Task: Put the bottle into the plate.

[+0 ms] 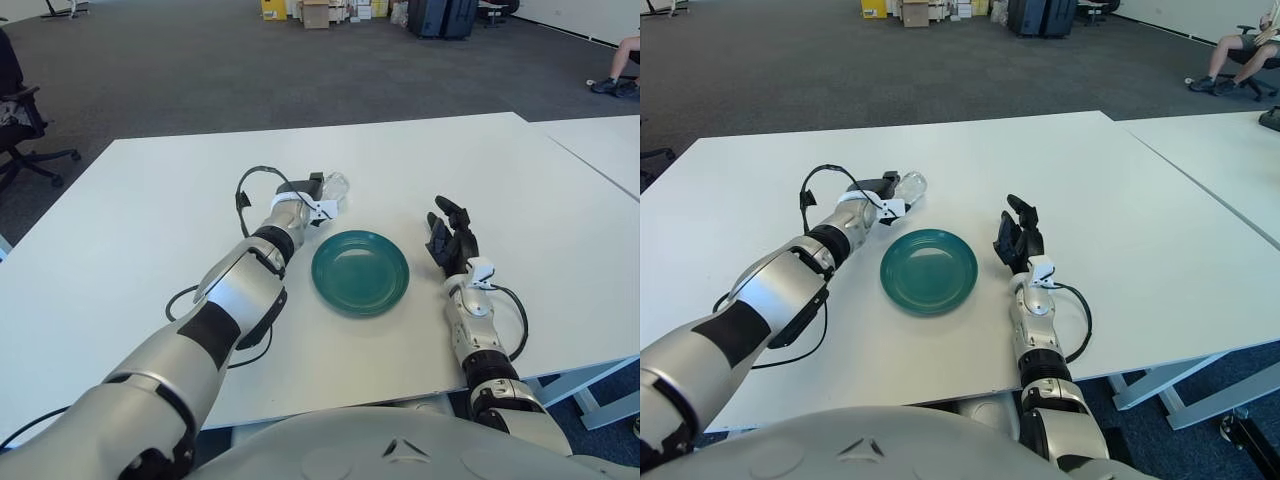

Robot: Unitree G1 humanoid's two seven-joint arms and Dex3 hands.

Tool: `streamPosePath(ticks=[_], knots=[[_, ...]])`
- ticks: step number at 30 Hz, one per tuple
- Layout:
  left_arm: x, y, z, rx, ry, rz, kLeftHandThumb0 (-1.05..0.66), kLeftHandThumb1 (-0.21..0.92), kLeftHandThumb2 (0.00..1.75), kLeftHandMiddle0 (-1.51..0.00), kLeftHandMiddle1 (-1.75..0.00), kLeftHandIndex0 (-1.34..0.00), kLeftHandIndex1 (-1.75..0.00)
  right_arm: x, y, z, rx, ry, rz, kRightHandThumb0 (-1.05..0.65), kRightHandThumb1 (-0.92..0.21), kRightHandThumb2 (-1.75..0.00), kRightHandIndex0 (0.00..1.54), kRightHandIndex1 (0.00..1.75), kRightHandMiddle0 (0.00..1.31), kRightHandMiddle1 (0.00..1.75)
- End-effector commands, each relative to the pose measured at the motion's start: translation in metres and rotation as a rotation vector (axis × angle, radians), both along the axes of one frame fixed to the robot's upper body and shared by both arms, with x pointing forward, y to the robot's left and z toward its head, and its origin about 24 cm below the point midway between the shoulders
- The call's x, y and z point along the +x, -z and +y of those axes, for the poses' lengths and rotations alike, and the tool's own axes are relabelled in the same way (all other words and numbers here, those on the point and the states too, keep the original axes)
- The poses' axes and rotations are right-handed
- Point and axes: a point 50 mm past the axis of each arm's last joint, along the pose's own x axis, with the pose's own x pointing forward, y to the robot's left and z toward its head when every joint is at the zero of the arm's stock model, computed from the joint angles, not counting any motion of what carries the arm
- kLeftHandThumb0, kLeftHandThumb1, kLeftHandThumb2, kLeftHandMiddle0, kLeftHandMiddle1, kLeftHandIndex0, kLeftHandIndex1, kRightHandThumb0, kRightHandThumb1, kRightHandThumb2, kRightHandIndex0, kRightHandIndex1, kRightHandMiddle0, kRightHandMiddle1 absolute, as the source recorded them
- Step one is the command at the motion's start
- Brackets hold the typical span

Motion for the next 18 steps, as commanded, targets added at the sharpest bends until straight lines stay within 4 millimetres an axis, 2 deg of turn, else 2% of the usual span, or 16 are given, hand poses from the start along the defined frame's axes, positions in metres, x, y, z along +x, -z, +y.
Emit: streamPosePath(ticks=[1, 8, 10, 13, 14, 15, 16, 18], knots=[[-0.005, 0.006, -0.005, -0.023, 0.016, 0.028, -0.98, 0.92, 0.9, -1.12, -1.75, 0.0, -0.75, -0.01, 0.014, 0.0, 0.025, 0.014, 0.067, -0.61, -0.92, -0.81, 0.32, 0.01, 0.0, 0.68], [-0.005, 0.003, -0.012, -0.045, 0.034, 0.006, -0.95, 0.92, 0.88, -1.08, -1.75, 0.0, -0.8, -0.011, 0.017, 0.002, 0.034, 0.032, 0.085, -0.6, -0.92, -0.8, 0.33, 0.01, 0.0, 0.68], [-0.005, 0.002, -0.013, -0.046, 0.038, -0.001, -0.94, 0.92, 0.87, -1.02, -1.75, 0.0, -0.78, -0.012, 0.018, 0.003, 0.035, 0.034, 0.087, -0.6, -0.92, -0.8, 0.33, 0.01, 0.0, 0.68], [-0.004, 0.001, -0.015, -0.048, 0.041, -0.012, -0.93, 0.92, 0.86, -0.84, -1.75, 0.0, -0.76, -0.012, 0.018, 0.004, 0.034, 0.035, 0.088, -0.6, -0.92, -0.81, 0.33, 0.01, 0.0, 0.68], [-0.004, 0.0, -0.016, -0.05, 0.043, -0.019, -0.92, 0.92, 0.87, -0.73, -1.75, 0.0, -0.74, -0.013, 0.019, 0.004, 0.032, 0.035, 0.088, -0.6, -0.92, -0.81, 0.33, 0.01, 0.0, 0.68], [-0.004, 0.0, -0.017, -0.052, 0.045, -0.023, -0.92, 0.92, 0.87, -0.61, -1.58, 0.0, -0.72, -0.013, 0.019, 0.004, 0.031, 0.036, 0.088, -0.6, -0.92, -0.81, 0.32, 0.01, 0.0, 0.68], [-0.004, -0.001, -0.018, -0.053, 0.047, -0.027, -0.92, 0.92, 0.87, -0.57, -1.52, 0.0, -0.71, -0.013, 0.019, 0.004, 0.03, 0.036, 0.087, -0.6, -0.92, -0.81, 0.32, 0.0, 0.0, 0.68], [-0.004, -0.002, -0.019, -0.055, 0.048, -0.032, -0.92, 0.92, 0.88, -0.49, -1.01, 0.0, -0.67, -0.014, 0.019, 0.005, 0.029, 0.037, 0.085, -0.6, -0.92, -0.81, 0.32, 0.0, 0.0, 0.67]])
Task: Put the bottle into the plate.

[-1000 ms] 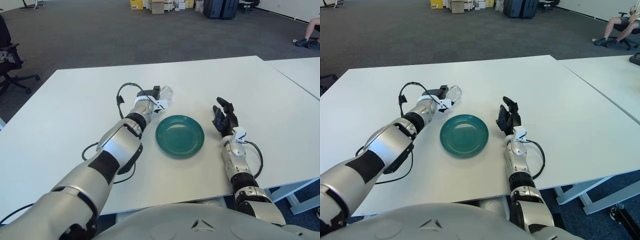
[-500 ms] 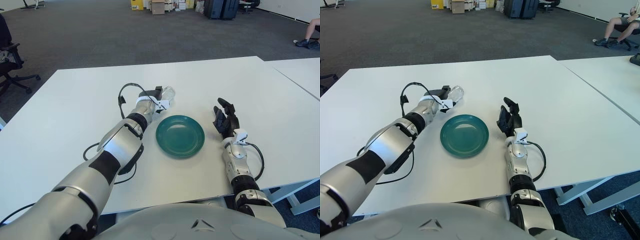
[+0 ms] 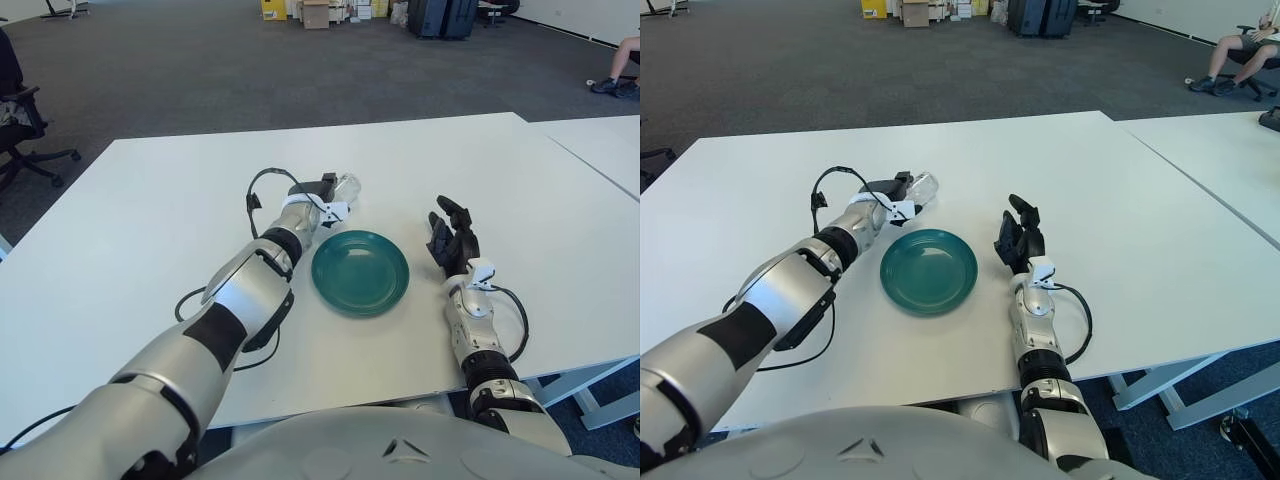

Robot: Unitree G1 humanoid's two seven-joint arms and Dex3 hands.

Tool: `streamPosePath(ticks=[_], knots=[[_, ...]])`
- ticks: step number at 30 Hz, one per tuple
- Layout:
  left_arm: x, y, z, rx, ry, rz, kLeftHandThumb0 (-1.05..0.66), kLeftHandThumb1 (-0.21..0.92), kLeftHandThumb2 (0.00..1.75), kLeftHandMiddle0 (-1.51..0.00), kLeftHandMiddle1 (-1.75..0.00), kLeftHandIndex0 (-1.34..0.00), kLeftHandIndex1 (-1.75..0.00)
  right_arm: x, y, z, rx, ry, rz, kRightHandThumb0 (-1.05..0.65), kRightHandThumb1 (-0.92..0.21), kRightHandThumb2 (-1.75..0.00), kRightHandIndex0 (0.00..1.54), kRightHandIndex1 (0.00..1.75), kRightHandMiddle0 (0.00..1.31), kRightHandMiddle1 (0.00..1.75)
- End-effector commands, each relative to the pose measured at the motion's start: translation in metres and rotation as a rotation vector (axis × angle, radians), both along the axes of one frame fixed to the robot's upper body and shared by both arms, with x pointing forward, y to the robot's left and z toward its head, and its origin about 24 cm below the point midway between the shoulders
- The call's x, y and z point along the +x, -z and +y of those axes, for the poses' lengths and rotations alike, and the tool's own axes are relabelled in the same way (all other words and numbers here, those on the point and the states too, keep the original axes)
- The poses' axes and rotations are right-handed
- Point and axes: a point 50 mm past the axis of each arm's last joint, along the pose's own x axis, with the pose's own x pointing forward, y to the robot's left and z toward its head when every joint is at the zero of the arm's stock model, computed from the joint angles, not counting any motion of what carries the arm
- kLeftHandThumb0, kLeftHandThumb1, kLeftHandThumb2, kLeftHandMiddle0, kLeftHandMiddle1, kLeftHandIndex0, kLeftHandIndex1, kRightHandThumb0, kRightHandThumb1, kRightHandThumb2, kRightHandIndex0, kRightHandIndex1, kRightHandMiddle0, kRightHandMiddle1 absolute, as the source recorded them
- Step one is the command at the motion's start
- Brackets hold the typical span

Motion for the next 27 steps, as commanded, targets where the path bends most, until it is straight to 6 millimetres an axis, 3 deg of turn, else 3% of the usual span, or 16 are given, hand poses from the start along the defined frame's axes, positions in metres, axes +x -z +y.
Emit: streamPosePath(ticks=[1, 3, 6, 13, 27], knots=[[0.0, 0.0, -0.001, 0.001, 0.002, -0.011, -0.92, 0.92, 0.88, -0.48, -0.93, 0.0, -0.66, -0.013, 0.019, 0.002, 0.017, 0.013, 0.089, -0.61, -0.92, -0.81, 0.32, 0.0, 0.0, 0.67], [0.0, -0.001, -0.001, 0.002, 0.004, -0.016, -0.92, 0.92, 0.87, -0.46, -0.74, 0.0, -0.63, -0.014, 0.02, 0.002, 0.015, 0.012, 0.091, -0.61, -0.92, -0.8, 0.32, 0.0, 0.0, 0.67], [-0.001, 0.0, -0.002, 0.007, 0.012, -0.029, -0.92, 0.92, 0.87, -0.42, -0.61, 0.0, -0.63, -0.015, 0.021, 0.001, 0.009, 0.005, 0.097, -0.62, -0.92, -0.8, 0.32, 0.0, 0.0, 0.67], [-0.003, 0.003, -0.002, 0.022, 0.025, -0.036, -0.92, 0.92, 0.86, -0.42, -0.42, 0.0, -0.65, -0.015, 0.021, 0.001, 0.005, -0.006, 0.095, -0.63, -0.92, -0.81, 0.32, 0.0, 0.0, 0.67], [-0.007, 0.014, 0.013, 0.119, 0.076, -0.048, -0.89, 0.92, 0.83, -0.45, -0.38, 0.0, -0.78, -0.014, 0.019, 0.002, 0.019, 0.01, 0.082, -0.64, -0.92, -0.8, 0.32, 0.0, 0.0, 0.68]])
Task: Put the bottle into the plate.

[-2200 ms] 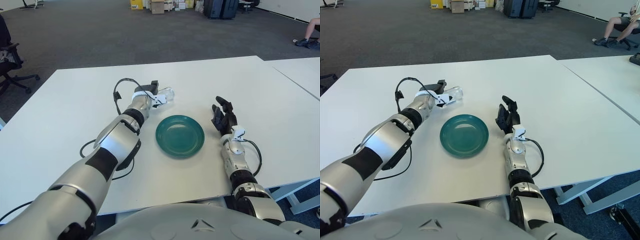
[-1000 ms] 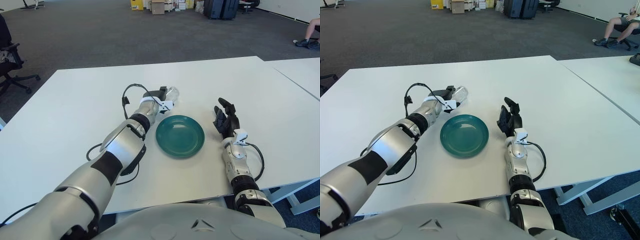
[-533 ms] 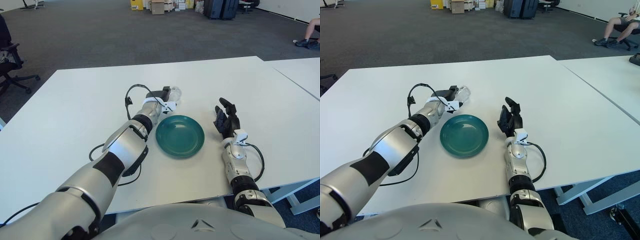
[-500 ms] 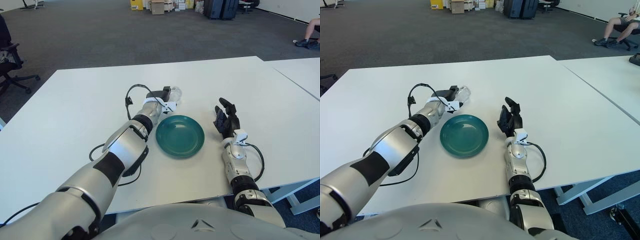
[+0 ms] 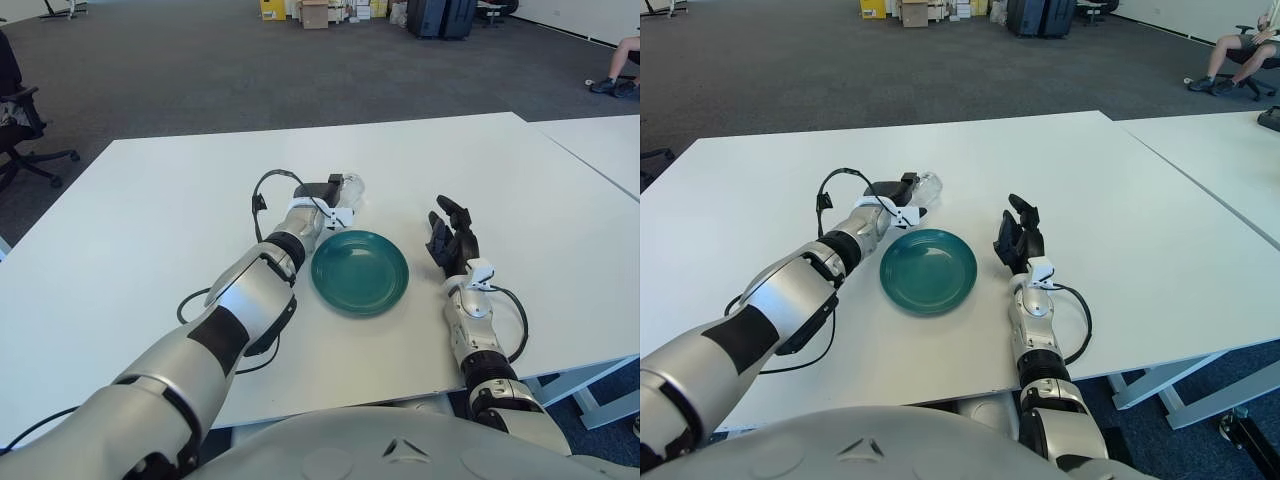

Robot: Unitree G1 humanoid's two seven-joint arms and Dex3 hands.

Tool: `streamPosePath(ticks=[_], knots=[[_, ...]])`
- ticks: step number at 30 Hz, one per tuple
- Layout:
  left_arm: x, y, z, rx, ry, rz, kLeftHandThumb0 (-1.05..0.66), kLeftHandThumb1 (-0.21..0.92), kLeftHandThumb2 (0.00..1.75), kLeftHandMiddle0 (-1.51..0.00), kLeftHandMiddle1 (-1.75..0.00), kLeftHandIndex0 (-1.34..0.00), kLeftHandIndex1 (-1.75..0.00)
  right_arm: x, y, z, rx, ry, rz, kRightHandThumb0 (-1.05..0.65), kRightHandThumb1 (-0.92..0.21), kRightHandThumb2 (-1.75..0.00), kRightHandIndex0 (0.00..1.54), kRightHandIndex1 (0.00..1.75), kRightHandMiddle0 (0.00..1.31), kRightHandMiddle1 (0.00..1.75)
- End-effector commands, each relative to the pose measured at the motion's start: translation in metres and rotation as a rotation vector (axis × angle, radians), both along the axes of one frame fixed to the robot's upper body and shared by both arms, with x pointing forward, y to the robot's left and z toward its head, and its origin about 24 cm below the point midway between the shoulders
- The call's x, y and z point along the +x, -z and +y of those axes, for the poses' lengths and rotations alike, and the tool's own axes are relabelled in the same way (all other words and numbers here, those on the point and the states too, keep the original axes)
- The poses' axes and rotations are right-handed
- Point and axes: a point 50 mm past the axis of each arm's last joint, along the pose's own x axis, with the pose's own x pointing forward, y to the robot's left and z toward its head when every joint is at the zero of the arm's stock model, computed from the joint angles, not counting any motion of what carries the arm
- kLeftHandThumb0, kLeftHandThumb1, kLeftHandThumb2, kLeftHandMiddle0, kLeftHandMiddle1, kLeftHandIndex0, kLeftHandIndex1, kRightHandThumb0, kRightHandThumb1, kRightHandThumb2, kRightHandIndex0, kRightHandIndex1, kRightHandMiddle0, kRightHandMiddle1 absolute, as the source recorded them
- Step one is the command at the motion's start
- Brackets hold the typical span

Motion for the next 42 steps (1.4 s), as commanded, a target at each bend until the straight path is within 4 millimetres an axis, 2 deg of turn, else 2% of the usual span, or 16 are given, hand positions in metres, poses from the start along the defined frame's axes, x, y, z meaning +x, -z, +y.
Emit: streamPosePath(ticks=[1, 6, 18, 22, 25, 28, 35, 42], knots=[[-0.002, 0.01, 0.016, 0.073, 0.01, 0.014, -0.89, 0.92, 0.83, -0.45, -0.38, 0.0, -0.79, -0.014, 0.018, 0.001, 0.02, 0.015, 0.088, -0.64, -0.92, -0.8, 0.32, 0.0, 0.0, 0.68], [-0.002, 0.01, 0.019, 0.112, 0.042, -0.003, -0.88, 0.92, 0.82, -0.46, -0.4, 0.0, -0.83, -0.013, 0.018, 0.001, 0.021, 0.007, 0.087, -0.65, -0.92, -0.8, 0.32, 0.0, 0.0, 0.68], [-0.003, 0.011, 0.023, 0.185, 0.116, -0.044, -0.88, 0.92, 0.83, -0.4, -0.64, 0.0, -0.88, -0.009, 0.018, 0.002, 0.017, -0.015, 0.083, -0.66, -0.92, -0.79, 0.32, 0.0, 0.0, 0.69], [-0.004, 0.011, 0.023, 0.177, 0.127, -0.054, -0.88, 0.92, 0.83, -0.4, -0.99, 0.0, -0.98, -0.007, 0.018, 0.002, 0.016, -0.019, 0.081, -0.66, -0.92, -0.78, 0.33, 0.01, 0.0, 0.7], [-0.004, 0.012, 0.022, 0.171, 0.133, -0.058, -0.88, 0.92, 0.83, -0.37, -1.03, 0.0, -0.99, -0.007, 0.018, 0.002, 0.012, -0.023, 0.082, -0.66, -0.92, -0.78, 0.33, 0.01, 0.0, 0.7], [-0.005, 0.012, 0.02, 0.16, 0.142, -0.064, -0.88, 0.92, 0.83, -0.35, -1.03, 0.0, -0.97, -0.006, 0.018, 0.002, 0.01, -0.026, 0.083, -0.66, -0.92, -0.78, 0.34, 0.01, 0.0, 0.7], [-0.006, 0.013, 0.018, 0.145, 0.156, -0.064, -0.87, 0.92, 0.81, -0.35, -0.83, 0.0, -0.92, -0.004, 0.018, 0.003, 0.009, -0.024, 0.082, -0.66, -0.92, -0.78, 0.34, 0.01, 0.0, 0.71], [-0.008, 0.013, 0.014, 0.123, 0.165, -0.059, -0.87, 0.92, 0.79, -0.36, -0.74, 0.0, -0.92, -0.003, 0.017, 0.003, -0.005, -0.028, 0.073, -0.66, -0.92, -0.78, 0.34, 0.01, 0.0, 0.71]])
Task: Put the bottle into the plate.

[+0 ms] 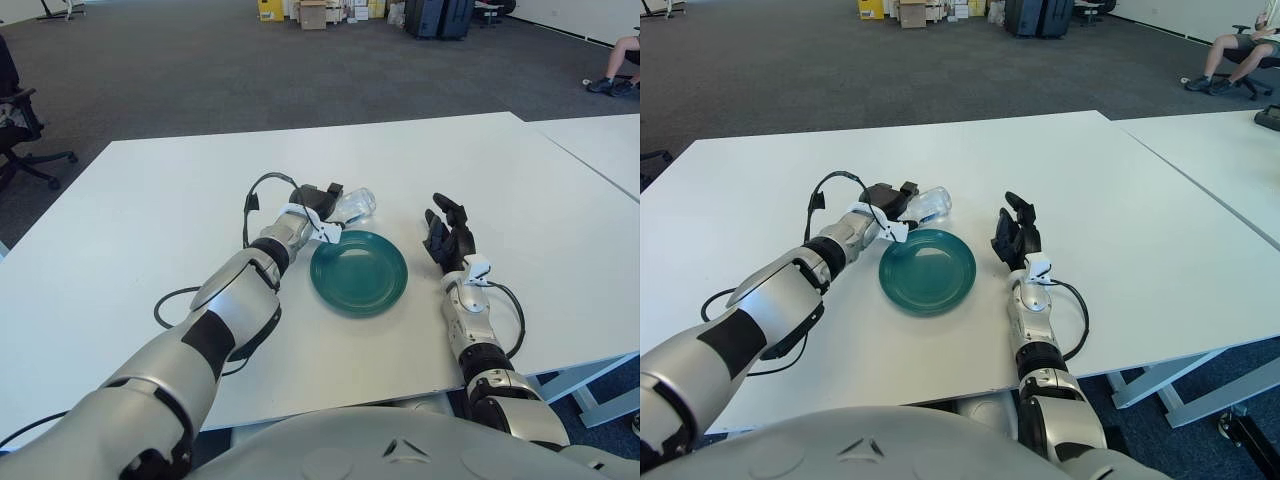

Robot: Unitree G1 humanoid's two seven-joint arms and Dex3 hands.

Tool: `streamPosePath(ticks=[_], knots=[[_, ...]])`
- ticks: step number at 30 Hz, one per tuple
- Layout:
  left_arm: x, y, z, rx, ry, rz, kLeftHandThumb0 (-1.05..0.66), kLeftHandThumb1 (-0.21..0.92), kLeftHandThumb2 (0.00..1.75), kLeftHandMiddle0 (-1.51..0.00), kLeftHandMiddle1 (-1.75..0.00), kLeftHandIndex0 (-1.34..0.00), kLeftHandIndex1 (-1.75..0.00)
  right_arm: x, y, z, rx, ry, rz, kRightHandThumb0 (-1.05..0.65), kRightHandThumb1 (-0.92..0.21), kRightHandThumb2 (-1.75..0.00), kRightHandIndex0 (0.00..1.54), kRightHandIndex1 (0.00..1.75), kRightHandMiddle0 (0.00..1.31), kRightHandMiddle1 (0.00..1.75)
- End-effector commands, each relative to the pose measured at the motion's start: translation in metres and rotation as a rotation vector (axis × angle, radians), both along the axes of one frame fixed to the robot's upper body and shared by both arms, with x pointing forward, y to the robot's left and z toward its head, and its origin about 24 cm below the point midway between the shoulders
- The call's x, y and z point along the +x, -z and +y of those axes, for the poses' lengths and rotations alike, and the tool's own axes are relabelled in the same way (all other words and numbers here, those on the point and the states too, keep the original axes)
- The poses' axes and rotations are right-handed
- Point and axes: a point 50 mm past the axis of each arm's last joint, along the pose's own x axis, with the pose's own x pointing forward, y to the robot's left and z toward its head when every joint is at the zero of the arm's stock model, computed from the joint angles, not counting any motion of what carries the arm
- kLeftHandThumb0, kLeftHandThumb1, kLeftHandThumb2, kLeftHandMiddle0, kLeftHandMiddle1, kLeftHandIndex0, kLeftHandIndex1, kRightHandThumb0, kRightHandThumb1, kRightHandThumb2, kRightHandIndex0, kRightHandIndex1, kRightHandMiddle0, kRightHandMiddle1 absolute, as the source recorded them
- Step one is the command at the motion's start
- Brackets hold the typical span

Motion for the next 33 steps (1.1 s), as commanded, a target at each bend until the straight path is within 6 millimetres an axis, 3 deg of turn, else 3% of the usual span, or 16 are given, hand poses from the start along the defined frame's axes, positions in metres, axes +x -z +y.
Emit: streamPosePath(ticks=[1, 8, 15, 19, 25, 33], knots=[[-0.001, 0.002, 0.002, 0.0, -0.001, 0.001, -0.86, 0.92, 0.78, -0.35, -0.72, 0.0, -0.92, -0.012, 0.016, 0.001, 0.002, 0.001, 0.073, -0.66, -0.92, -0.79, 0.34, 0.01, 0.0, 0.71], [-0.002, 0.002, 0.0, -0.005, 0.01, -0.001, -0.85, 0.92, 0.75, -0.37, -0.58, 0.0, -0.92, -0.011, 0.016, 0.001, 0.0, 0.007, 0.078, -0.65, -0.92, -0.79, 0.34, 0.01, 0.0, 0.69], [-0.003, 0.004, 0.003, -0.008, 0.018, -0.009, -0.84, 0.92, 0.72, -0.41, -0.58, 0.0, -0.94, -0.011, 0.015, 0.001, 0.002, 0.007, 0.071, -0.65, -0.92, -0.79, 0.34, 0.0, 0.0, 0.68], [-0.002, 0.005, 0.015, 0.024, 0.042, -0.031, -0.85, 0.92, 0.72, -0.42, -0.67, 0.0, -0.97, -0.011, 0.015, 0.002, 0.004, 0.003, 0.065, -0.65, -0.92, -0.78, 0.33, 0.0, 0.0, 0.68], [0.002, 0.0, 0.03, 0.102, 0.101, -0.067, -0.89, 0.92, 0.79, -0.4, -1.0, 0.0, -1.15, -0.01, 0.014, 0.002, 0.005, -0.003, 0.068, -0.65, -0.92, -0.78, 0.34, 0.01, 0.0, 0.68], [0.003, 0.003, 0.041, 0.173, 0.097, -0.057, -0.91, 0.92, 0.86, -0.34, -1.13, 0.0, -1.09, -0.008, 0.015, 0.004, 0.012, -0.002, 0.071, -0.64, -0.92, -0.78, 0.35, 0.01, 0.0, 0.7]])
